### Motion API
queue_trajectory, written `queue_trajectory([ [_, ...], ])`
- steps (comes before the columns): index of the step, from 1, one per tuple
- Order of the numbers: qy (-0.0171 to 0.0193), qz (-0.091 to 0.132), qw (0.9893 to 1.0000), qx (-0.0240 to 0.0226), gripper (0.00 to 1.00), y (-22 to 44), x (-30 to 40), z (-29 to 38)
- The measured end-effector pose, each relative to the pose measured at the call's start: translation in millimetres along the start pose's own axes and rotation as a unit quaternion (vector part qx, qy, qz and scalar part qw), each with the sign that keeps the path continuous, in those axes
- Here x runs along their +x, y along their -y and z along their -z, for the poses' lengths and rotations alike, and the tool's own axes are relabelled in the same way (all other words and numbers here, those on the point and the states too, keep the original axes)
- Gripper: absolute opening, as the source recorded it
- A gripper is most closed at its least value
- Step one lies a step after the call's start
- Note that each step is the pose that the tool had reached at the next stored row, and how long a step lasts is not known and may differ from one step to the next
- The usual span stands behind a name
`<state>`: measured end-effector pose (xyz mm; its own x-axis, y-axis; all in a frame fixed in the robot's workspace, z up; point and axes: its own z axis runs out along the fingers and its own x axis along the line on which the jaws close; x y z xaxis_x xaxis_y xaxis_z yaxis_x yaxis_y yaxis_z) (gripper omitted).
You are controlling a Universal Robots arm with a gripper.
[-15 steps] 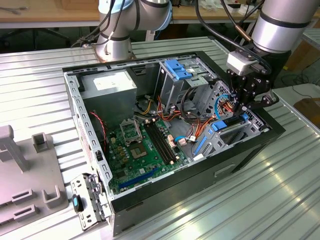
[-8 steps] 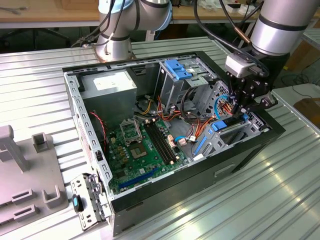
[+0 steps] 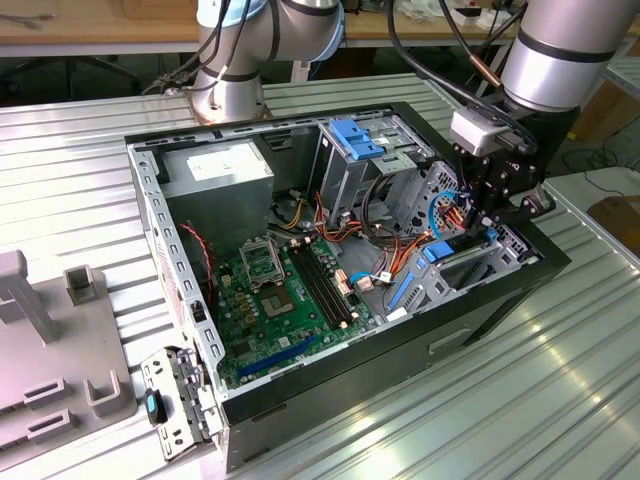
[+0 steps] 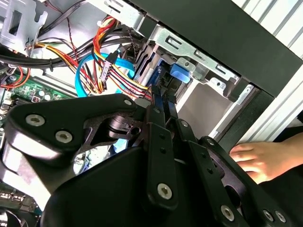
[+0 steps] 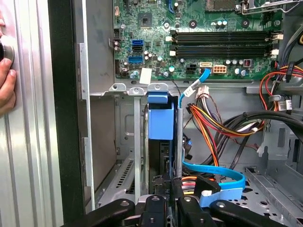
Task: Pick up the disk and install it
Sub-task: 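Insert the first disk wire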
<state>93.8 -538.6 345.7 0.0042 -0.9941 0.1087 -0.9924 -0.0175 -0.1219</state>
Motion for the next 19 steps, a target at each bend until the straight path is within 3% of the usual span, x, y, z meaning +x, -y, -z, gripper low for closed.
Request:
queue_trajectory([
  [10,-0.0016,-0.013,0.9999,-0.0014,0.16,1.8,-2.2,-0.2],
  [19,-0.0012,-0.011,0.9999,-0.0012,0.16,2.5,-2.0,-1.6],
])
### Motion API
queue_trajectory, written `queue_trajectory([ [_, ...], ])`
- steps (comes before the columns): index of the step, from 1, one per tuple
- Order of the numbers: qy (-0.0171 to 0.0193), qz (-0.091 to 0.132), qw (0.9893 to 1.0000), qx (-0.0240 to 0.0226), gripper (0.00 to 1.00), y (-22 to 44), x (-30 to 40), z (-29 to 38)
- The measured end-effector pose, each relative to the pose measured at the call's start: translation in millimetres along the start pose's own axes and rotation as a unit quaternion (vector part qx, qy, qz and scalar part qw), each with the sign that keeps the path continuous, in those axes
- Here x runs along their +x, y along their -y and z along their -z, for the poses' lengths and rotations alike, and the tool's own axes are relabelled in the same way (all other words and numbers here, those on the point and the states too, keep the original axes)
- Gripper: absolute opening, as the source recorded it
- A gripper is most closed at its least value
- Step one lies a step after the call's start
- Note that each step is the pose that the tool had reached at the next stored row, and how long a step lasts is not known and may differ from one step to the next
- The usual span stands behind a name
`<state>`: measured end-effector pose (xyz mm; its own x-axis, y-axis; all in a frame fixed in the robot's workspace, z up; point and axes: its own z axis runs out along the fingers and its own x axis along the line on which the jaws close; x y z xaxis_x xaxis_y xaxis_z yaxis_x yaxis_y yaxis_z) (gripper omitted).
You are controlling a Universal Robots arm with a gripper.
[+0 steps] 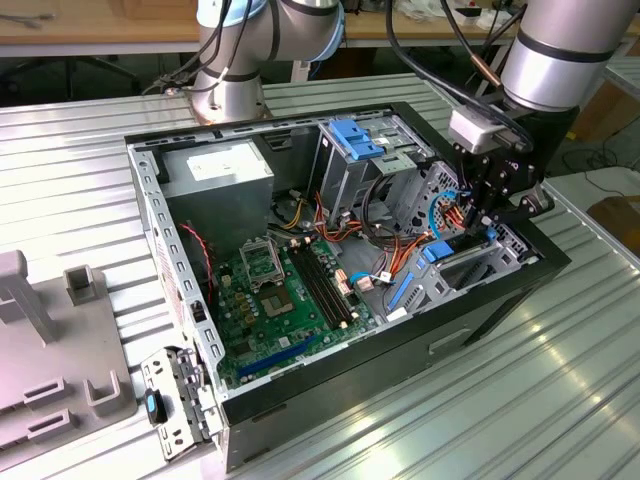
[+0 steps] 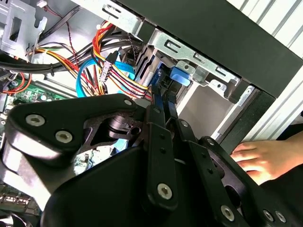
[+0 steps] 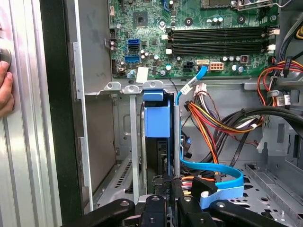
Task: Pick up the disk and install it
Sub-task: 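Insert the first disk wire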
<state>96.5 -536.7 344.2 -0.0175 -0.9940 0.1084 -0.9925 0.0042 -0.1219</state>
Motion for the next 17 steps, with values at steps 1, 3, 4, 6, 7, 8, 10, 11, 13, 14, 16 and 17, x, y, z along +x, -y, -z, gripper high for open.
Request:
queue_trajectory([
  [1,0.0000,0.000,1.0000,0.0000,0.16,0.0,0.1,-0.2],
  [3,0.0000,0.001,1.0000,0.0001,0.16,-0.1,0.2,-0.5],
  [4,0.0001,0.001,1.0000,0.0002,0.16,-0.1,0.1,-0.9],
  [6,0.0002,0.002,1.0000,0.0002,0.16,-0.3,0.0,-2.3],
  [7,0.0005,0.002,1.0000,0.0002,0.16,-0.5,-0.2,-3.5],
  [8,0.0005,0.002,1.0000,0.0002,0.16,-0.5,-0.2,-4.0],
  [10,0.0007,0.002,1.0000,0.0002,0.16,-0.6,-0.3,-5.0],
  [11,0.0009,0.002,1.0000,0.0002,0.16,-0.7,-0.4,-5.5],
  [13,0.0011,0.002,1.0000,0.0001,0.16,-1.0,-0.6,-7.5],
  [14,0.0017,0.002,1.0000,0.0001,0.16,-1.2,-0.8,-9.2],
  [16,0.0024,0.001,1.0000,0.0001,0.16,-1.3,-0.9,-10.1],
  [17,0.0023,0.001,1.0000,0.0001,0.16,-1.3,-0.9,-10.1],
])
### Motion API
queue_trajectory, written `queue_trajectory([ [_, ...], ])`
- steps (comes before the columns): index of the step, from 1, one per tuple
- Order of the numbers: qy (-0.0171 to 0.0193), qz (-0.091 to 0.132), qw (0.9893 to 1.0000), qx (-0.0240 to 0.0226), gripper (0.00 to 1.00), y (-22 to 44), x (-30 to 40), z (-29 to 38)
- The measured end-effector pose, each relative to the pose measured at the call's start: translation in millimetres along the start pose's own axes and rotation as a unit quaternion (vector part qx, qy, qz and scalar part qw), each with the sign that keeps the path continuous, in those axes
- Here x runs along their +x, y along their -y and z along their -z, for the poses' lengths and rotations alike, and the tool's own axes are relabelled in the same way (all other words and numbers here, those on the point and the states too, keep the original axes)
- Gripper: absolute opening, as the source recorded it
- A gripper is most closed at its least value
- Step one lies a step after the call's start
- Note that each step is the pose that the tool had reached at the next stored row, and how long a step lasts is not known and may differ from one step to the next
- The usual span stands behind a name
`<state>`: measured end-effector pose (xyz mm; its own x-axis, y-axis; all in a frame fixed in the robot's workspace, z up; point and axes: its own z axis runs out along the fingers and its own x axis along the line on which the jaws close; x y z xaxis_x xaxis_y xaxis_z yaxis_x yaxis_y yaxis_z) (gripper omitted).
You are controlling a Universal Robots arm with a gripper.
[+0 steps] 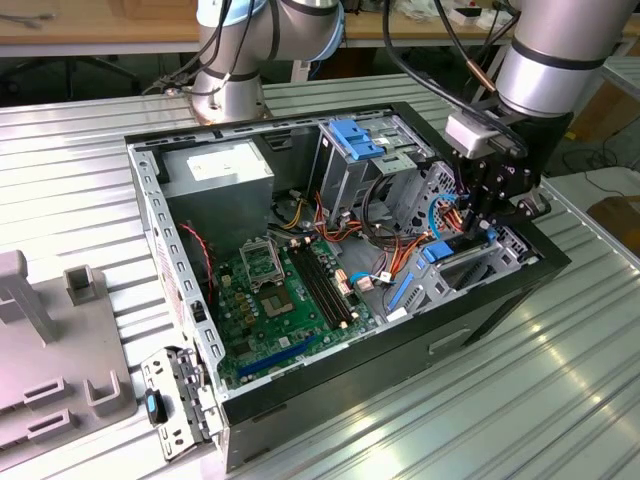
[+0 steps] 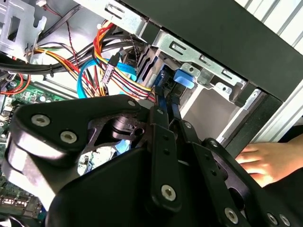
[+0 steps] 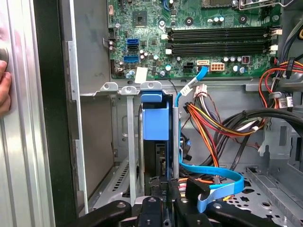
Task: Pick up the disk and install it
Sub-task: 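Insert the first disk wire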
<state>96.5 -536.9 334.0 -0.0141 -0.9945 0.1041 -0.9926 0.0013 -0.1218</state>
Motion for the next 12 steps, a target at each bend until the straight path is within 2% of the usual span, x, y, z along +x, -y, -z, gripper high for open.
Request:
queue_trajectory([
  [3,0.0017,0.000,1.0000,0.0001,0.18,-0.1,-0.2,-1.1],
  [4,0.0006,0.000,1.0000,0.0001,0.24,0.2,0.1,1.3],
  [6,0.0009,0.000,1.0000,0.0002,0.24,0.7,0.5,4.7],
  [7,0.0010,0.000,1.0000,0.0007,0.24,1.5,1.2,11.7],
  [8,0.0011,0.000,1.0000,0.0009,0.24,1.8,1.5,14.4],
  [10,0.0012,0.000,1.0000,0.0010,0.24,1.8,1.5,14.5],
  [11,0.0011,0.000,1.0000,0.0009,0.16,1.9,1.5,14.7],
  [12,0.0011,0.000,1.0000,0.0009,0.16,1.9,1.5,14.8],
])
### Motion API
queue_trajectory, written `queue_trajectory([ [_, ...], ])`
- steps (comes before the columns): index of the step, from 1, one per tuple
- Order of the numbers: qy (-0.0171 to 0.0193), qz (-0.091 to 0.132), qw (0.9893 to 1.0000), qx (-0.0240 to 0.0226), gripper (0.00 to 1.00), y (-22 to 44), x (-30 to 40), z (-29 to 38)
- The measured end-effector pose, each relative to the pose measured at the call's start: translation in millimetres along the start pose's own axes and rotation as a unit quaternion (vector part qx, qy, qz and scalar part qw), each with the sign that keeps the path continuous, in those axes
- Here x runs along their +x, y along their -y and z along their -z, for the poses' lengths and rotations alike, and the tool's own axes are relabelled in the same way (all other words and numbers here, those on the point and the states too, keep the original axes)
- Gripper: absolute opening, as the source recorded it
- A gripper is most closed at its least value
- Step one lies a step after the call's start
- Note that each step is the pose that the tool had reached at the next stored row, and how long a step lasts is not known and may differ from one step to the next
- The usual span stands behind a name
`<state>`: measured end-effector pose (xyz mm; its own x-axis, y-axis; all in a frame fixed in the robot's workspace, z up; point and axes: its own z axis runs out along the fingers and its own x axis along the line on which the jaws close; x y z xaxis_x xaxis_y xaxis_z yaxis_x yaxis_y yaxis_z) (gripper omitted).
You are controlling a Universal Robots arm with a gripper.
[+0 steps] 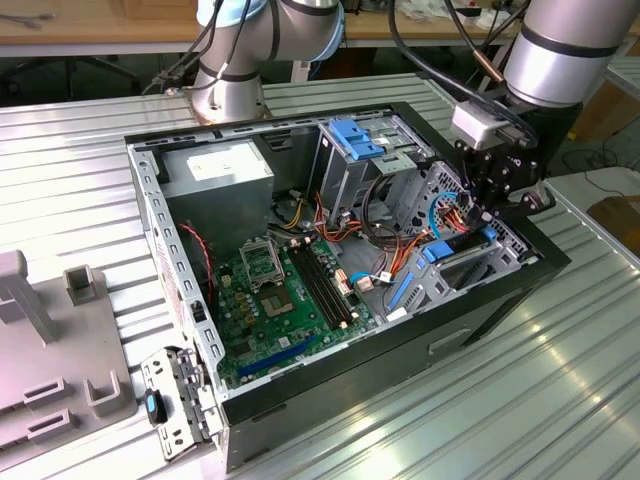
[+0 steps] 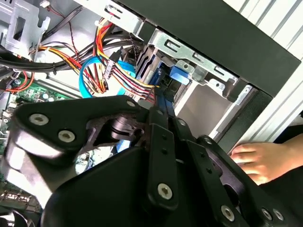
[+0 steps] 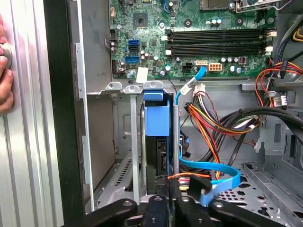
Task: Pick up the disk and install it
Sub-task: 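Insert the first disk wire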
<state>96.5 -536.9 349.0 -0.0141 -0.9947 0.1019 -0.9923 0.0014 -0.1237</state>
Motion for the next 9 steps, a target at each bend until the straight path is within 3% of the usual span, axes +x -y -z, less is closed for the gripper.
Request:
queue_trajectory([
  [1,0.0000,0.000,1.0000,0.0000,0.11,0.0,0.0,0.1],
  [9,0.0000,0.000,1.0000,0.0000,0.11,0.1,0.2,1.3],
])
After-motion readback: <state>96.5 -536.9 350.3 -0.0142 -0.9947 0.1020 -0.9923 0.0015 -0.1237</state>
